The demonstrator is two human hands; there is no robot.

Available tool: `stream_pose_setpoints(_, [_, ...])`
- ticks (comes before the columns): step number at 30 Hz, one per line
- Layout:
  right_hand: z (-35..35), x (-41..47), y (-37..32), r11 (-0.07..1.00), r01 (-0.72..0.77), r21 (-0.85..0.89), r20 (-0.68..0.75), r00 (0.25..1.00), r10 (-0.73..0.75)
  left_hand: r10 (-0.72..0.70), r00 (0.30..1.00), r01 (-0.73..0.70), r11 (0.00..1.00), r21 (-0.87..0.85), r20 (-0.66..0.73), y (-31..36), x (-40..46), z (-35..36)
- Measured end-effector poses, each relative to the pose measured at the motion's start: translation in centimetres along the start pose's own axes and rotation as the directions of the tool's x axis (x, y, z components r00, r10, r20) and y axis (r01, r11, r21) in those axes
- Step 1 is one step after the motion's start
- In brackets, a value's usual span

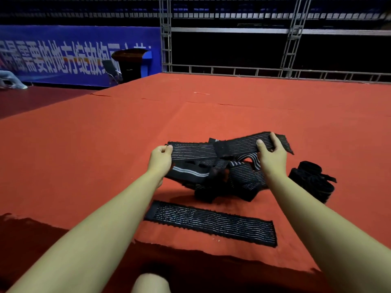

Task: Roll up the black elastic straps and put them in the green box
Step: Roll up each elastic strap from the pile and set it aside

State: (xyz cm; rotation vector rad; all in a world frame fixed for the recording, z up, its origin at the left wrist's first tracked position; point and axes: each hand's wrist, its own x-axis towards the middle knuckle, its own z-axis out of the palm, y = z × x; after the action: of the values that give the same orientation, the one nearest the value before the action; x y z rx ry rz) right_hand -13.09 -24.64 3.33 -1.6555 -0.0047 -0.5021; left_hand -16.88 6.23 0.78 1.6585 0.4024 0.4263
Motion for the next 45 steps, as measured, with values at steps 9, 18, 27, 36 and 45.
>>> stream_pose_setpoints(9, [-2.1,-5.1,4.7,0.987,-0.002,-0.16,-0.047,0.999,-0.006,0.063,0.993,-0.049,0.991,0.127,-0.104,-5.3,-0.7,-3.7])
stream_pose_setpoints(18, [-6.4,-10.6,10.6,0.937,-0.016,-0.35,0.027,0.999,0.027,0.02,0.999,-0.005,0.941,0.338,-0.041,-10.3,-3.3,-7.2])
stream_pose_setpoints(27, [-8.5,-13.3,13.6,0.822,0.103,-0.561,0.133,0.991,-0.033,0.027,0.998,-0.048,0.851,0.524,0.048,-14.2,-4.6,-8.9])
stream_pose_setpoints(36, [-8.7,-14.0,14.2,0.709,0.2,-0.676,0.217,0.974,-0.068,0.083,0.994,-0.11,0.751,0.651,0.073,-14.5,-5.3,-8.9])
stream_pose_setpoints(45, [-8.4,-14.0,14.6,0.668,0.229,-0.708,0.232,0.969,-0.086,0.083,0.994,-0.109,0.715,0.691,0.071,-14.9,-5.0,-8.9])
